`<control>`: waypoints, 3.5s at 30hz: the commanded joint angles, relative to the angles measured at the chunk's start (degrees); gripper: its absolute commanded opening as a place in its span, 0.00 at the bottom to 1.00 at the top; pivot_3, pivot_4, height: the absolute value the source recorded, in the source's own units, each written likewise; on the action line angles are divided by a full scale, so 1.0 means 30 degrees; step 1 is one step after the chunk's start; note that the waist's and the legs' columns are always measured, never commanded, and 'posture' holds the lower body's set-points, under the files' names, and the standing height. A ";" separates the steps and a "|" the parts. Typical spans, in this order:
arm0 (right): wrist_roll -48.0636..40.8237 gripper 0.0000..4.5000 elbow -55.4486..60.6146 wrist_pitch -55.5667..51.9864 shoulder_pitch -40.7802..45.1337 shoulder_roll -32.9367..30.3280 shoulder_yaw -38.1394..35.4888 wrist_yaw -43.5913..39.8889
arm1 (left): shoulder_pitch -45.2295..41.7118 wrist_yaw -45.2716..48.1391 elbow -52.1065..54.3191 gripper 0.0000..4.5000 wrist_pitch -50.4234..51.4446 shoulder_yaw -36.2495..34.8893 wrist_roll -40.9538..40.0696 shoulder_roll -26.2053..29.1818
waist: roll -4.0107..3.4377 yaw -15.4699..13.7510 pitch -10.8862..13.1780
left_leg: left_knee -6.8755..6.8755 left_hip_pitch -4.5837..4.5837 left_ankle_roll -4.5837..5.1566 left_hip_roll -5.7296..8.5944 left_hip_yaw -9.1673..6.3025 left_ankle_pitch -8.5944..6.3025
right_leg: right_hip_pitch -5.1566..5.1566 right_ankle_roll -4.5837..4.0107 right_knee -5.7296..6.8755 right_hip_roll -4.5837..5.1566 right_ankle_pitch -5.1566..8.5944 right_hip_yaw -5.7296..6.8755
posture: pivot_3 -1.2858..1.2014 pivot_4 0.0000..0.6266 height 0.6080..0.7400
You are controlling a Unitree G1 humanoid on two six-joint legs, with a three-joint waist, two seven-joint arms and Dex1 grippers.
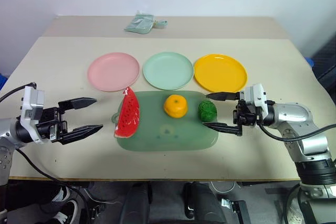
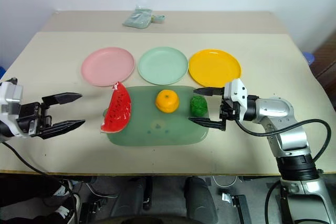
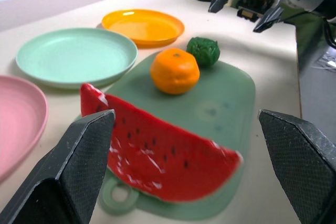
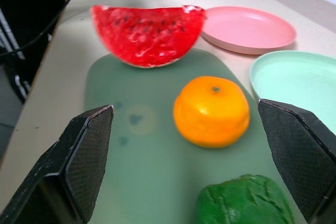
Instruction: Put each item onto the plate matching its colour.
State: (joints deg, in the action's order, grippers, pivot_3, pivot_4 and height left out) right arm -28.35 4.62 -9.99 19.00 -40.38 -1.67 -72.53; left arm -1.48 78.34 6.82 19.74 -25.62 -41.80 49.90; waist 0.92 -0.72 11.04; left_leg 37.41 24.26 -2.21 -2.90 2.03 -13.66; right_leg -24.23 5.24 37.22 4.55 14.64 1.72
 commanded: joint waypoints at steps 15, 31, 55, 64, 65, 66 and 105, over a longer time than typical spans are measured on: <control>-0.0098 0.99 -0.0198 0.0169 0.0867 -0.0233 -0.0348 -0.0258 | -0.1475 -0.4863 0.3781 1.00 0.6074 -0.0950 -0.3731 0.1530 | 0.0003 0.0074 -0.0001 | -0.0006 -0.0003 0.0000 -0.0003 -0.0006 0.0000 | -0.0003 0.0001 0.0004 -0.0002 0.0000 -0.0001 | 0.52 0.24 1.00; 0.0517 0.99 -0.3214 0.0926 0.3267 0.1001 0.0795 -0.1486 | -0.4025 -2.6586 1.2183 1.00 1.4815 0.1288 -0.5030 -0.2183 | 0.0006 0.0084 -0.0003 | 0.0005 -0.0018 -0.0003 0.0008 -0.0034 0.0002 | 0.0025 0.0005 0.0016 0.0004 -0.0005 -0.0006 | 0.52 0.24 1.00; 0.0732 1.00 -0.1674 0.0815 0.1975 0.0604 0.0348 -0.0276 | -0.5588 -3.0420 1.0497 0.88 1.9919 0.4794 -0.3265 -0.7044 | 0.0017 0.0011 -0.0005 | 0.0035 -0.0043 -0.0008 0.0025 -0.0059 0.0004 | 0.0078 0.0003 0.0009 0.0001 -0.0005 0.0001 | 0.52 0.24 1.00; 0.0838 1.00 -0.1949 0.1021 0.2018 0.0637 0.0428 -0.0142 | -0.6375 -2.8887 1.0611 0.26 1.9898 0.5558 -0.1626 -0.6641 | 0.0017 0.0002 -0.0005 | 0.0033 -0.0056 -0.0008 0.0028 -0.0060 0.0004 | 0.0089 0.0002 0.0006 0.0001 -0.0005 0.0002 | 0.52 0.24 1.00; 0.0854 1.00 -0.1965 0.1038 0.2009 0.0653 0.0444 -0.0138 | -0.6532 -2.8775 1.0656 0.26 1.9938 0.5529 -0.1490 -0.6629 | 0.0017 -0.0006 -0.0005 | 0.0033 -0.0056 -0.0008 0.0028 -0.0059 0.0004 | 0.0090 0.0002 0.0006 0.0001 -0.0005 0.0002 | 0.52 0.24 1.00; 0.0851 1.00 -0.1940 0.1046 0.1983 0.0683 0.0444 -0.0116 | -0.6934 -2.8642 1.0644 0.26 1.9910 0.5411 -0.1340 -0.6539 | 0.0017 -0.0015 -0.0005 | 0.0035 -0.0055 -0.0008 0.0027 -0.0060 0.0004 | 0.0090 0.0002 0.0006 0.0001 -0.0004 0.0002 | 0.52 0.24 1.00; 0.2753 1.00 -0.2343 0.1263 0.4700 0.4493 0.0260 0.6664 | -1.7947 -1.7772 -1.3718 0.99 -0.1516 0.6541 0.9744 -0.6367 | 0.0025 0.0053 -0.0002 | 0.0026 0.0039 -0.0018 0.0042 -0.0021 0.0011 | 0.0013 0.0044 -0.0022 0.0018 -0.0025 0.0026 | 0.52 0.24 1.00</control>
State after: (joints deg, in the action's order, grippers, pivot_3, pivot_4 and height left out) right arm -18.88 -3.78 -6.09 32.02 -26.79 0.28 -52.64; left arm -55.11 22.73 -41.62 13.58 -4.18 -10.96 28.80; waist 0.99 -0.56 11.03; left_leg 37.49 24.38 -2.26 -2.78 1.96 -13.62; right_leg -24.20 5.37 37.15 4.61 14.56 1.80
